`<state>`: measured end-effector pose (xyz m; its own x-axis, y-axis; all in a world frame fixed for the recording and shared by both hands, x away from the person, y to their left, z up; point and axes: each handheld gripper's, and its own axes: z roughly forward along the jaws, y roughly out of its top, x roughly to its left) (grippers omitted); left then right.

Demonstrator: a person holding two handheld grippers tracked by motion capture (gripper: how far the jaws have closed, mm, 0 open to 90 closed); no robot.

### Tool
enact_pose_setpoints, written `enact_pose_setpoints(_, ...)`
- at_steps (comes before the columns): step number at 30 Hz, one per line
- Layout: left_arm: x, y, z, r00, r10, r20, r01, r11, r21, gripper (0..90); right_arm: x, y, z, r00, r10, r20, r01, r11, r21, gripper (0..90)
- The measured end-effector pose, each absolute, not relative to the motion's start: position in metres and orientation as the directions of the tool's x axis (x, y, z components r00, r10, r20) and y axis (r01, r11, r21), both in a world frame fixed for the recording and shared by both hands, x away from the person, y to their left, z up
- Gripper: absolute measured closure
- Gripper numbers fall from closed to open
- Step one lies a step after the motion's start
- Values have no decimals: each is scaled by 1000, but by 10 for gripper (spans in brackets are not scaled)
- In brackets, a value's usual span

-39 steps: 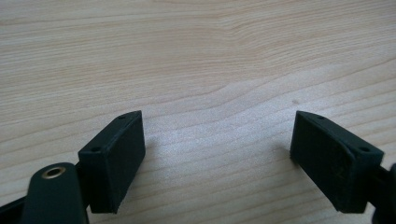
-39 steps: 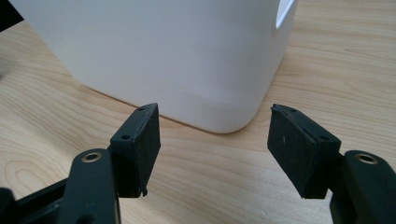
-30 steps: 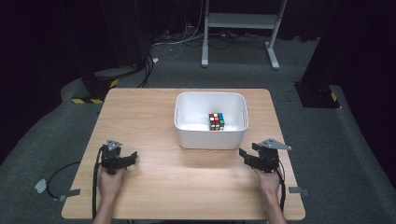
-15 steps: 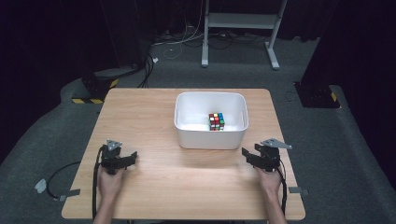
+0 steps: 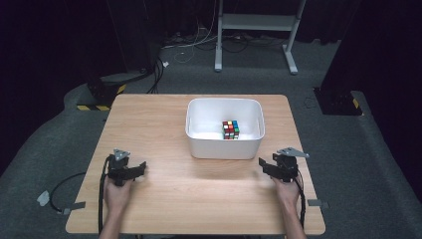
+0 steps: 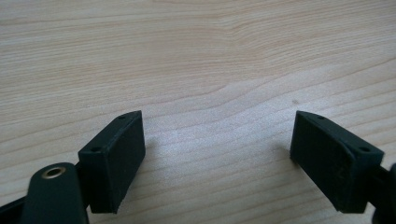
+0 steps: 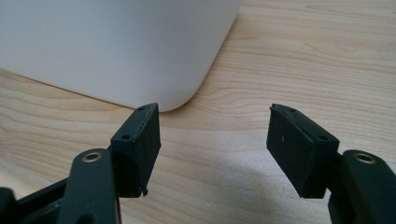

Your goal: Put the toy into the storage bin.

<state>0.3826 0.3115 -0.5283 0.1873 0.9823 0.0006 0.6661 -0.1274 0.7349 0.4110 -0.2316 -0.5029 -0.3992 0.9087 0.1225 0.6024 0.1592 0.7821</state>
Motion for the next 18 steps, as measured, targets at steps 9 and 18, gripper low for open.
enact_pose_setpoints(9,383,312,-528,187,982,0,666,-127,735,181,416,-231,-509,-387,917,100,619,177,765,349)
enact_pose_setpoints(18,383,312,-528,187,982,1,666,-128,735,181,419,-229,-514,-377,923,70,630,200,751,348)
